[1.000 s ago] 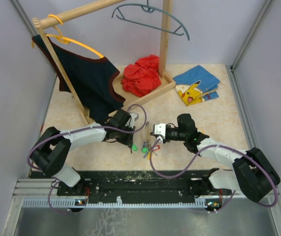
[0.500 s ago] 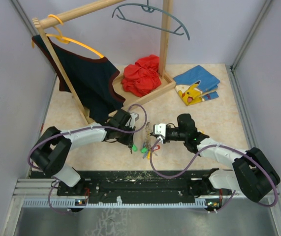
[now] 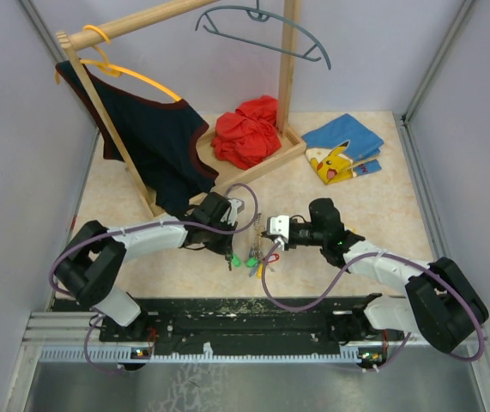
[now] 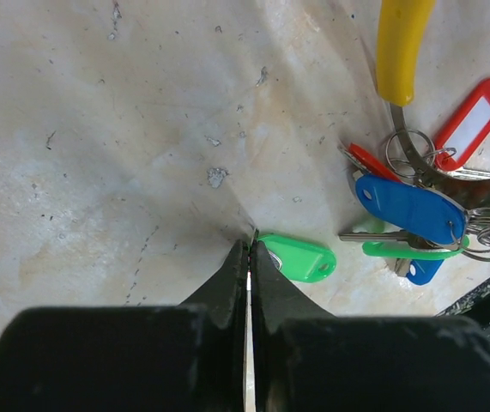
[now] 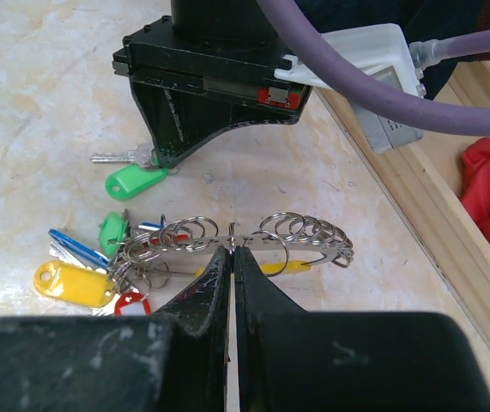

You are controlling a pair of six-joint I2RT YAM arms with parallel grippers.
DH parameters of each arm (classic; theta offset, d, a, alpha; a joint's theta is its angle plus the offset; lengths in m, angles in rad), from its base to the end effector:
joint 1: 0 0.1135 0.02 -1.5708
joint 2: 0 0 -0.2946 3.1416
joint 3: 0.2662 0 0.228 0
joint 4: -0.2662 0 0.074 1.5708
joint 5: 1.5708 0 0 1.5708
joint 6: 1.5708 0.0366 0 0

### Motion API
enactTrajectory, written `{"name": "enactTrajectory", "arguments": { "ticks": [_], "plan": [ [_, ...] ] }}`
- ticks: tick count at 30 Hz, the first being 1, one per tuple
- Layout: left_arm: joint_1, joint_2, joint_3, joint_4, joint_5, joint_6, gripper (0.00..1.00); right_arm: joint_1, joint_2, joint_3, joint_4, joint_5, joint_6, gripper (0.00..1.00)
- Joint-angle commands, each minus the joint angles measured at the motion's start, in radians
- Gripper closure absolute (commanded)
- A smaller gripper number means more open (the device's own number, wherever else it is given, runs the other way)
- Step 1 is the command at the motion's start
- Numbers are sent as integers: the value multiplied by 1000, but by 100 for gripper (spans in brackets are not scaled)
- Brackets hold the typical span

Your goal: Put the keys on the keyring

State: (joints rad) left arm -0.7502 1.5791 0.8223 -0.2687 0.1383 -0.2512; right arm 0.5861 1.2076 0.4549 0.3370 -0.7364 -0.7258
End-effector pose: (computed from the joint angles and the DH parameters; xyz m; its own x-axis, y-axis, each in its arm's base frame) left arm 0.2019 -0.1951 0.2064 -0.7867 0.3966 -0.4731 0.5493 0.7995 -0.2431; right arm 0.1608 0.1363 0.2415 0.3601 -0.3512 -0.8643 -0.9127 0.0592 -0.4043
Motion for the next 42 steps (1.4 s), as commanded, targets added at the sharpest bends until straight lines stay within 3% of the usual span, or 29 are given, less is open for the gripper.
{"name": "enactTrajectory", "arguments": {
  "ticks": [1, 7, 15, 21, 25, 30, 42],
  "plan": [
    [-7, -25, -23, 33, -32, 9, 99, -7, 1, 35, 52, -34, 13, 100],
    [-5, -163, -123, 214, -38, 113, 99, -7, -11, 33, 51, -49, 14, 100],
    [-3, -372, -310, 590, -37, 281, 99, -8, -27, 34, 51, -60, 13, 100],
    [-3, -455, -427, 821, 103, 533, 99, -9, -19, 29, 87, -67, -6, 100],
    [-3, -483, -463, 866, 218, 696, 100, -9, -20, 25, 131, -96, -20, 100],
    [-3, -477, -465, 859, 345, 812, 100, -9, 2, 60, 72, -125, -47, 100],
    [-3, -402, -393, 796, 484, 894, 100, -8, 19, 67, 80, -162, -43, 100]
  ]
}}
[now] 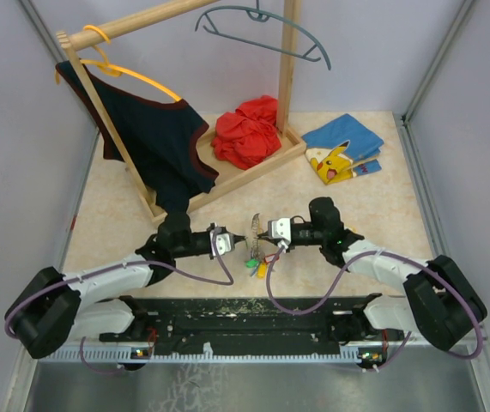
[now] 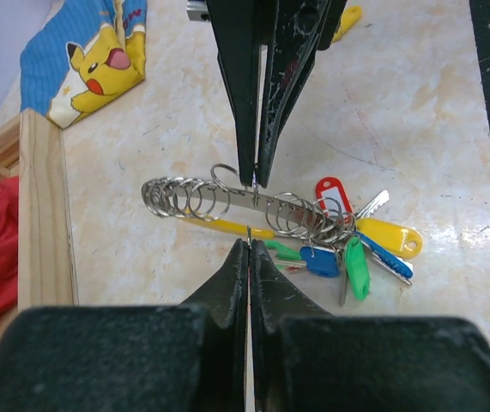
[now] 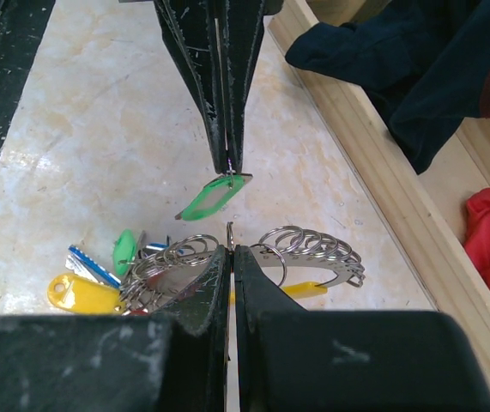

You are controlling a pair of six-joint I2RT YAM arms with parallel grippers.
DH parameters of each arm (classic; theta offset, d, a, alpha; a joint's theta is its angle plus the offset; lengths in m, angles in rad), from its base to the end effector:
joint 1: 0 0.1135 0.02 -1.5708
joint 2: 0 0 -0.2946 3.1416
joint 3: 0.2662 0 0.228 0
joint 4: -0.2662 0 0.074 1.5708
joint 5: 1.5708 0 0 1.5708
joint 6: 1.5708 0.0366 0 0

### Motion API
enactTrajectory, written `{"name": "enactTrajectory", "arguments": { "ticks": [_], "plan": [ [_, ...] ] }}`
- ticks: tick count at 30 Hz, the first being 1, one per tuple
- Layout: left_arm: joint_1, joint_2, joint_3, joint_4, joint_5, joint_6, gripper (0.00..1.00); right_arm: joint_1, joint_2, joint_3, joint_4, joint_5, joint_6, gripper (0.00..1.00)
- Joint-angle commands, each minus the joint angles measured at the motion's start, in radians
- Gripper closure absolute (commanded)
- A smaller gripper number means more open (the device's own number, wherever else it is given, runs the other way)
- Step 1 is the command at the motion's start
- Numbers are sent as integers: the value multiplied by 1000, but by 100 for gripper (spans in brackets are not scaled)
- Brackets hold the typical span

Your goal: Put the keys on the keyring

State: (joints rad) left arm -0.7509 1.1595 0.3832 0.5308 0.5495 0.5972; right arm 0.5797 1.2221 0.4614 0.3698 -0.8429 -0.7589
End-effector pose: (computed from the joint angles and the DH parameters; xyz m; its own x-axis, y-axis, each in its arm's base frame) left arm 0.1355 -0.1527 0.2466 0.3885 0.2933 -0.8735 0.8873 0.1365 0.4405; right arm 0.1615 0.1384 0.2447 0.4169 -0.2743 -0.8666 -0.9028 -0.0141 -0.4298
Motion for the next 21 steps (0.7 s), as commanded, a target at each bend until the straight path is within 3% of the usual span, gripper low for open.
{"name": "enactTrajectory", "arguments": {
  "ticks": [1, 21],
  "plan": [
    [-2, 22, 49, -3, 79, 47, 100, -1, 8, 60, 50, -58, -8, 100],
    [-2, 91, 154, -171, 74, 46, 100, 3, 12, 68, 33, -57, -13, 100]
  ]
}}
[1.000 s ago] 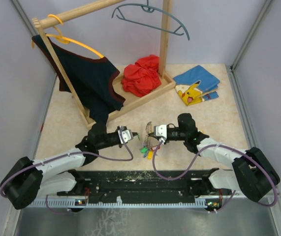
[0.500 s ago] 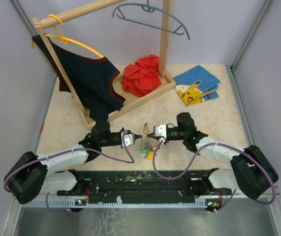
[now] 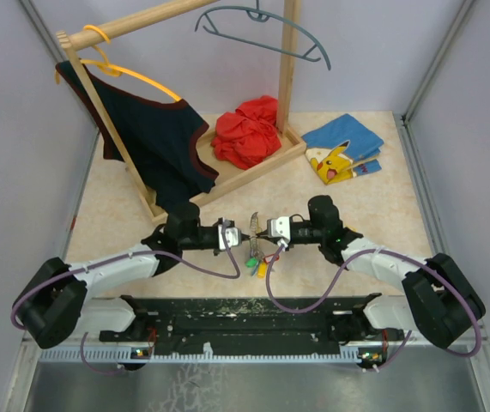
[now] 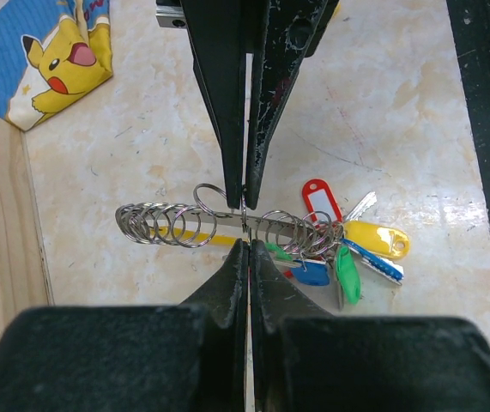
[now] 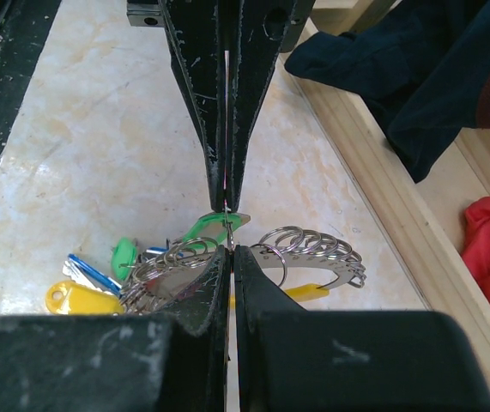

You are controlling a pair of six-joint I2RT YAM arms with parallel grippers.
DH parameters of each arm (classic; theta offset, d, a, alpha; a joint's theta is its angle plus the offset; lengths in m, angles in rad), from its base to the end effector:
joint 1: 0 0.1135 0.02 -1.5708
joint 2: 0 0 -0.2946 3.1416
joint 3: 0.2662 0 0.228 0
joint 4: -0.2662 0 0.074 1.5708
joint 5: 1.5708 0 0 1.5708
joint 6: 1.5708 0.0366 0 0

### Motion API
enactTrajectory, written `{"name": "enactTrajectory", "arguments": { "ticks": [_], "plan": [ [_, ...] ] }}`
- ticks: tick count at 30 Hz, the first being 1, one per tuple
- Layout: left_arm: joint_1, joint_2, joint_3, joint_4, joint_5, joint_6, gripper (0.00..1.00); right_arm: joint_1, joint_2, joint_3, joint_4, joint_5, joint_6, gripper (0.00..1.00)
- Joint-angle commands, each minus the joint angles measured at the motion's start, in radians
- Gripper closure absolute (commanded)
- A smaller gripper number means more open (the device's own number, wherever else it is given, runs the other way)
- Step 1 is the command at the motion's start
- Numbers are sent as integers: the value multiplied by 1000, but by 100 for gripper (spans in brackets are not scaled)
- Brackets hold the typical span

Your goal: Put the keys on the keyring

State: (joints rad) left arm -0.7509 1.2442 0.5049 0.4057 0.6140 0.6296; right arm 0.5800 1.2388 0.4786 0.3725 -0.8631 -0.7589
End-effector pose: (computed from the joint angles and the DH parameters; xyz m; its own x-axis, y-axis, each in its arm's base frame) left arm 0.1513 -0.1700 0.2546 0.3692 0.3137 -0.8748 0.9134 0.0512 0.4039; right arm 0.1648 0.1412 0.2469 0.4206 -0.2592 -0.8694 -0.9031 -0.0277 -0.4286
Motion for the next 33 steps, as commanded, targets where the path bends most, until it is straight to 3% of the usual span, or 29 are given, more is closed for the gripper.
{"name": "enactTrajectory", "arguments": {
  "ticks": [1, 33],
  "plan": [
    [-2, 6, 34, -52, 3, 16, 100, 3, -5, 51, 29, -34, -14, 100],
    [-4, 17, 52, -43, 26, 8, 100, 3, 4, 61, 2, -34, -17, 100]
  ]
}}
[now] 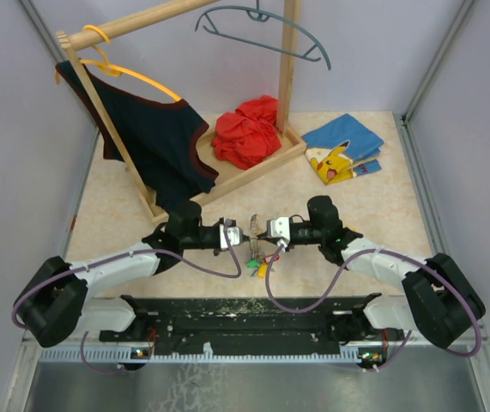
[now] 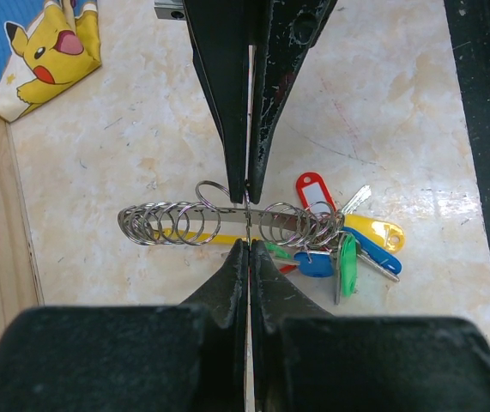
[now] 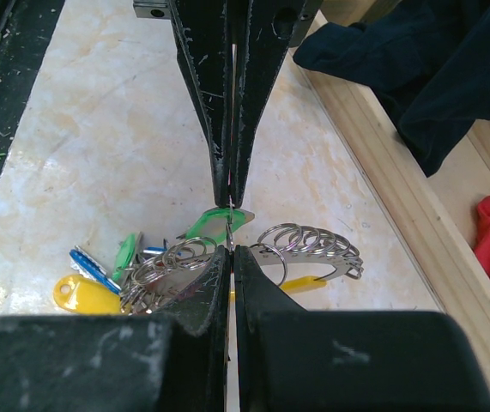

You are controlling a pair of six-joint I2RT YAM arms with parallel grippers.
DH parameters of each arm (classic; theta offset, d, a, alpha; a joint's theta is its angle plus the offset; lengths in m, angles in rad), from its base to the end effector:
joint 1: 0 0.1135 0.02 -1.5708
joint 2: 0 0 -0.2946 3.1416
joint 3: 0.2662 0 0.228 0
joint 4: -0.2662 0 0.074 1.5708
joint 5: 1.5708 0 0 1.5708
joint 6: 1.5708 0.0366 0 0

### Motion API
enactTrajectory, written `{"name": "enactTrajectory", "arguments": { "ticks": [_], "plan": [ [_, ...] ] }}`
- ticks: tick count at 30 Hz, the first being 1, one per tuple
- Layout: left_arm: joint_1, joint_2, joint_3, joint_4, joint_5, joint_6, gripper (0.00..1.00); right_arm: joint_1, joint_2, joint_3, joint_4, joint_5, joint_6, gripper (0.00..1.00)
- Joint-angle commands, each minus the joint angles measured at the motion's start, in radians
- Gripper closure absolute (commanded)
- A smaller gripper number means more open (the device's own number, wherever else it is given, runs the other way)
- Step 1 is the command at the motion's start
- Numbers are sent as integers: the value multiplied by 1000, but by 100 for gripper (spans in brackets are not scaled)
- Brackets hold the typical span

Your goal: Put the keys on the keyring

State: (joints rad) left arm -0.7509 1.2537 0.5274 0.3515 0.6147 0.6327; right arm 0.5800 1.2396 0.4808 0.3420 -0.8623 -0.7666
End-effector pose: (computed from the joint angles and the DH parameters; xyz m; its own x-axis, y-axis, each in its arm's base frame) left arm 0.1531 -0.1718 0.2541 0.3458 0.3381 -0.8753 0.9242 0.0386 0.3800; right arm 0.1642 0.1408 0.2447 0.4063 -0.2734 -0.8719 -0.9101 -0.0359 -0.4129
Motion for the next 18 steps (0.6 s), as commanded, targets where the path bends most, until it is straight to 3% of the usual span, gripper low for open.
{"name": "enactTrajectory", "arguments": {
  "ticks": [1, 18],
  "plan": [
    [-4, 8, 29, 9, 26, 4, 100, 3, 3, 59, 32, -34, -9, 100],
    [-4, 23, 38, 33, 50, -30, 100, 9, 0, 63, 40, -37, 22, 100]
  ]
}}
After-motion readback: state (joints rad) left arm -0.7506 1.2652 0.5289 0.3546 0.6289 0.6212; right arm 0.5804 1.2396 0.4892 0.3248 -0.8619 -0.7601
